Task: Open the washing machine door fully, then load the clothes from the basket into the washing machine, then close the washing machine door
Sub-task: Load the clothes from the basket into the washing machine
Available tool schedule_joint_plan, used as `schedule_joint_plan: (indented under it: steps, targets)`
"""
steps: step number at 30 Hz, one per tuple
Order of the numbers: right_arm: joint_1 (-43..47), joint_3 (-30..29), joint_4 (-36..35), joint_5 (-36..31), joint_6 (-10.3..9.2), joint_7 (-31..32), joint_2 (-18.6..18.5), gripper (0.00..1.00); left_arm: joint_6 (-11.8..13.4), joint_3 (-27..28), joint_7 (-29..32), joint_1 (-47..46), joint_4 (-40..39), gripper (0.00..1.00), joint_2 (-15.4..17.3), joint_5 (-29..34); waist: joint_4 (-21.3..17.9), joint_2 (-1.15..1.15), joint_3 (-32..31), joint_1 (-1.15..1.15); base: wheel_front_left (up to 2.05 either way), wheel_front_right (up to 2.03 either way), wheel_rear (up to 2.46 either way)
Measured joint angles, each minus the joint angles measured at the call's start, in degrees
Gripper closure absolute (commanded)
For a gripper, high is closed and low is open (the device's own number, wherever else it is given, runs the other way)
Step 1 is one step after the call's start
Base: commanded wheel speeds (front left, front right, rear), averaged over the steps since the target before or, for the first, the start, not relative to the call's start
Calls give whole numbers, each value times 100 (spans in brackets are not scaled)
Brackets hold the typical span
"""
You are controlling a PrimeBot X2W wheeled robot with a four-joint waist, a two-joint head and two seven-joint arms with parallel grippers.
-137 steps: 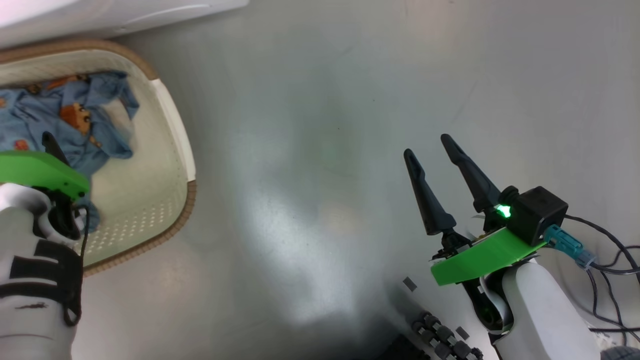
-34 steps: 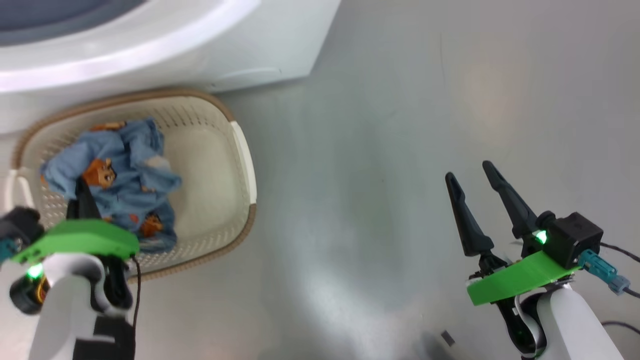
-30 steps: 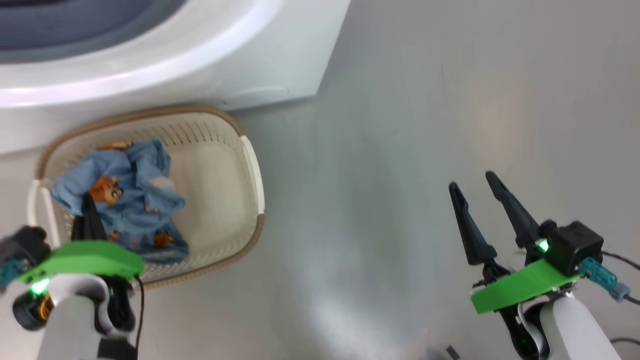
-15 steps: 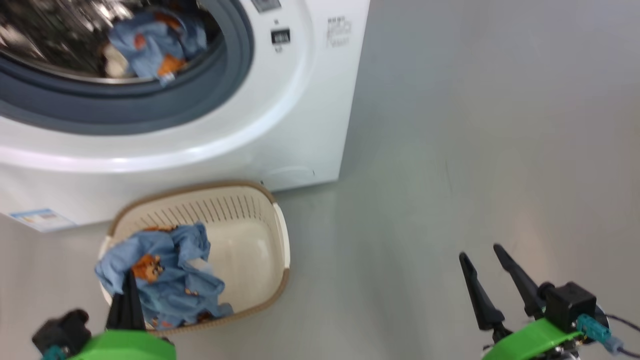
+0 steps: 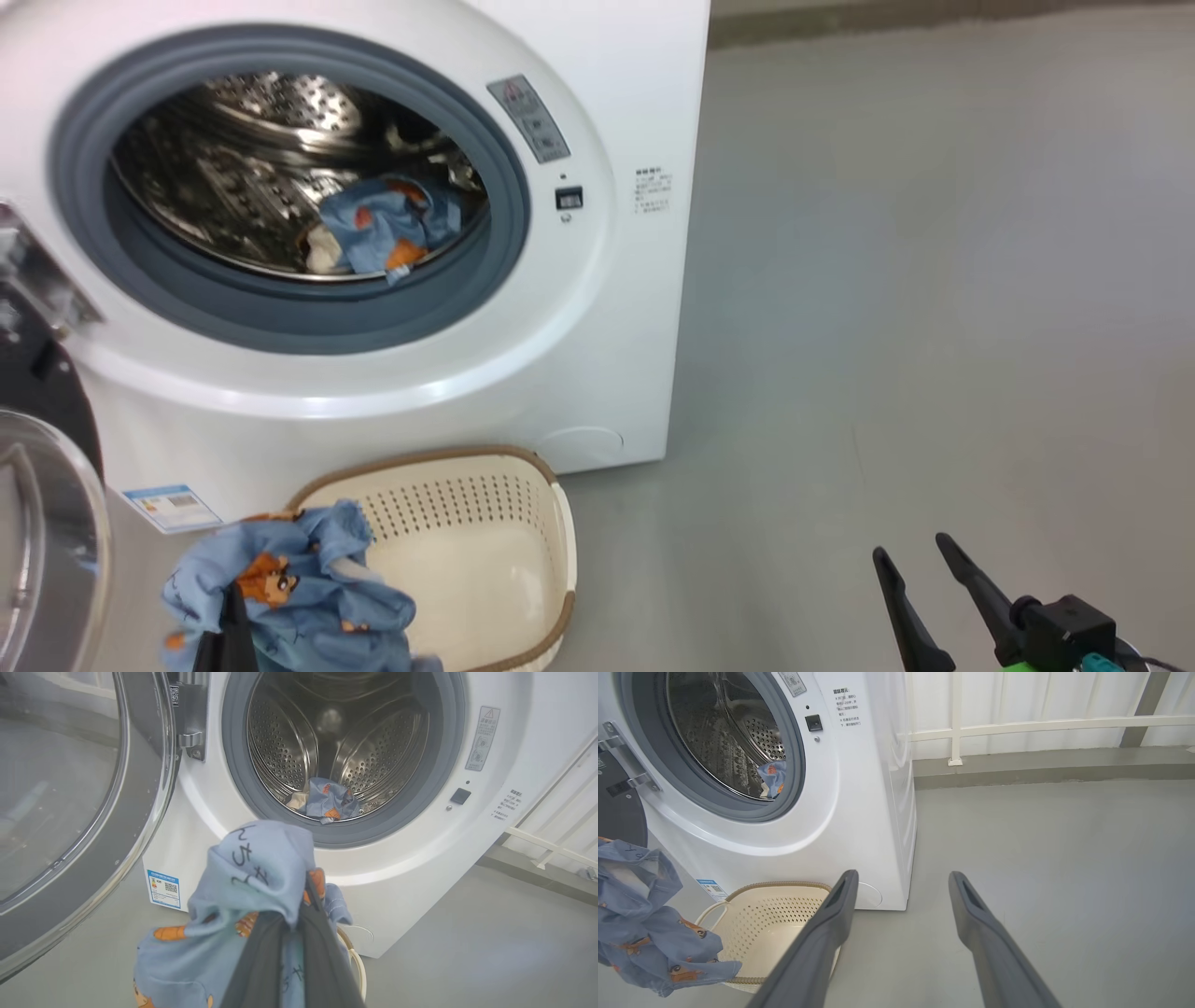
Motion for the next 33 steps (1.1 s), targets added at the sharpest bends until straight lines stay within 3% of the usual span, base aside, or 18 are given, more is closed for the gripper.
schedule_joint_plan:
  steps: [17, 33]
  targets:
    - [186, -4, 21, -63, 0, 0, 21, 0, 111, -4, 0, 320, -476, 100, 7, 3, 97, 0, -593, 0, 0, 0, 0]
    - [257, -1, 3, -63, 0, 0, 24, 0, 112, -78, 0, 458, -616, 100, 11, 25, 74, 0, -664, 0, 0, 0, 0]
